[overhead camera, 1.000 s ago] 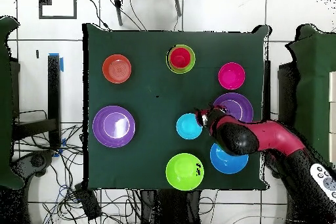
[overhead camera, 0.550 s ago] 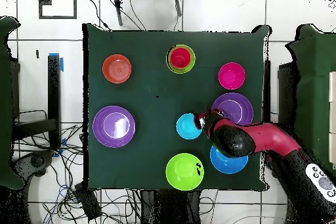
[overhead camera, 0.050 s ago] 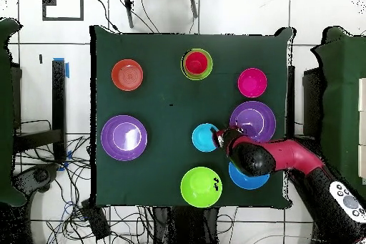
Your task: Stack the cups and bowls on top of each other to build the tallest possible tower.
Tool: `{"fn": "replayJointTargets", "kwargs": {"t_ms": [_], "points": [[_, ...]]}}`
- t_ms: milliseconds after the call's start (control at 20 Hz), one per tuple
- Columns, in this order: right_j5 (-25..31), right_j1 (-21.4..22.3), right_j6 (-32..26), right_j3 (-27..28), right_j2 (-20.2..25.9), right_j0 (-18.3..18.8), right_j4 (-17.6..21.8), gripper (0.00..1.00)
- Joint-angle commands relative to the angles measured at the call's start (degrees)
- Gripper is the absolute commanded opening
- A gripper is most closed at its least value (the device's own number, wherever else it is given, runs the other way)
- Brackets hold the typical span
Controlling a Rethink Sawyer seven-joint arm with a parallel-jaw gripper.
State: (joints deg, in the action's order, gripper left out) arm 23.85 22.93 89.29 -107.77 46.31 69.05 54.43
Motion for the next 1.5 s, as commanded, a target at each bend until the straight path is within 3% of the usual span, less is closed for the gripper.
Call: {"fn": "replayJointTargets", "kwargs": {"t_ms": [50,600,950,1500], "points": [[2.7,-1.3,-6.3,0.6,-6.0,-1.8,5.0,1.0],[6.9,2.4,-6.3,-1.4,-7.1,-4.2,1.9,1.0],[4.5,0.7,-2.0,-2.4,-9.2,-7.7,2.3,1.0],[4.6,1.7,-0.5,-3.5,-10.6,-10.7,-0.1,1.0]]}}
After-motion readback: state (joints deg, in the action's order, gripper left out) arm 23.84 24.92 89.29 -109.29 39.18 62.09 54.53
